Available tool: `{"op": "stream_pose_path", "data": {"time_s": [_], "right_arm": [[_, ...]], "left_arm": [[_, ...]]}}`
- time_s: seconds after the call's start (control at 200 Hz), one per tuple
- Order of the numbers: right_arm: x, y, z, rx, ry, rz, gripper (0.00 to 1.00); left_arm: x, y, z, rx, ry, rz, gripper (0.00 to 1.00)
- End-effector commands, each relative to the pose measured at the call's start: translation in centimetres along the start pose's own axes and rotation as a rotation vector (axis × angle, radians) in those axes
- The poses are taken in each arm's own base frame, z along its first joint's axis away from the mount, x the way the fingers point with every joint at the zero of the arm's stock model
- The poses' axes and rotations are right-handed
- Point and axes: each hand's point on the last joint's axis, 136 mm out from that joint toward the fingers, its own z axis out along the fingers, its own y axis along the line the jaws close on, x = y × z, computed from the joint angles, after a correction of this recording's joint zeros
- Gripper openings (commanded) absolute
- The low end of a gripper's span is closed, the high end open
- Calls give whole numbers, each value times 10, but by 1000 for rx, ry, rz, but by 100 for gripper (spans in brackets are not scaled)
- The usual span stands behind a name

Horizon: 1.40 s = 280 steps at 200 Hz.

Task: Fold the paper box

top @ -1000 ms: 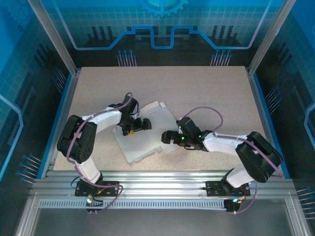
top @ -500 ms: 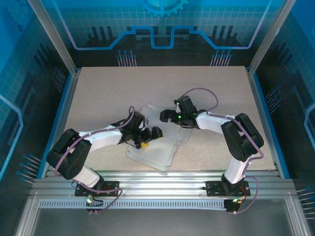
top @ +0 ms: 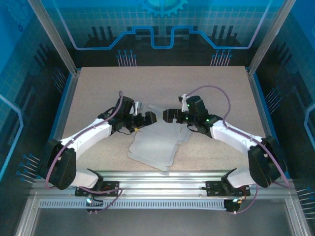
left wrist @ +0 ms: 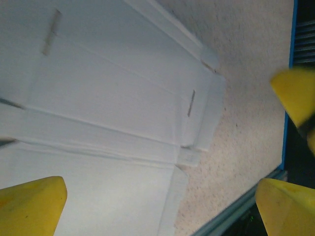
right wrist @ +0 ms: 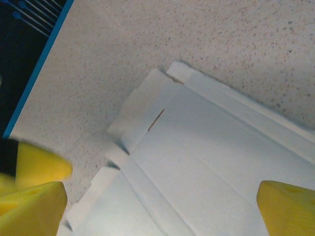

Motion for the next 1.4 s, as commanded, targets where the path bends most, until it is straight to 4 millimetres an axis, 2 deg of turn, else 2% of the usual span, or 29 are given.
{"op": "stream_pose_path", "data": {"time_s": [0.0, 0.11, 0.265, 0.395, 0.515, 0.66, 0.735, 0.846, 0.941, 1.186, 1.396], "right_arm": [[25, 5, -10, 22, 36, 3, 100], [45, 3, -11, 59, 66, 38, 100], [75, -4, -4, 59, 115, 99, 100], [97, 16, 3, -19, 164, 89, 100], [116, 26, 10, -37, 194, 112, 100], [139, 40, 16, -59, 245, 110, 100], [153, 44, 19, -55, 288, 105, 100], [170, 37, 22, -30, 316, 122, 100], [178, 30, 23, -15, 326, 141, 100], [182, 22, 25, 17, 353, 121, 100], [179, 3, 27, 60, 379, 108, 100]], "left_arm": [[-18, 6, -6, -38, 54, 81, 99], [-40, 16, 0, -165, 79, 163, 100], [-58, 28, 22, -261, 177, 236, 99], [-68, 47, 39, -366, 277, 283, 99], [-74, 63, 50, -442, 358, 295, 95], [-81, 69, 58, -466, 413, 292, 88], [-85, 72, 60, -468, 429, 293, 84], [-90, 76, 63, -459, 445, 282, 80], [-90, 76, 68, -421, 468, 273, 75], [-90, 83, 76, -398, 520, 271, 65], [-85, 81, 80, -341, 554, 223, 46]]}}
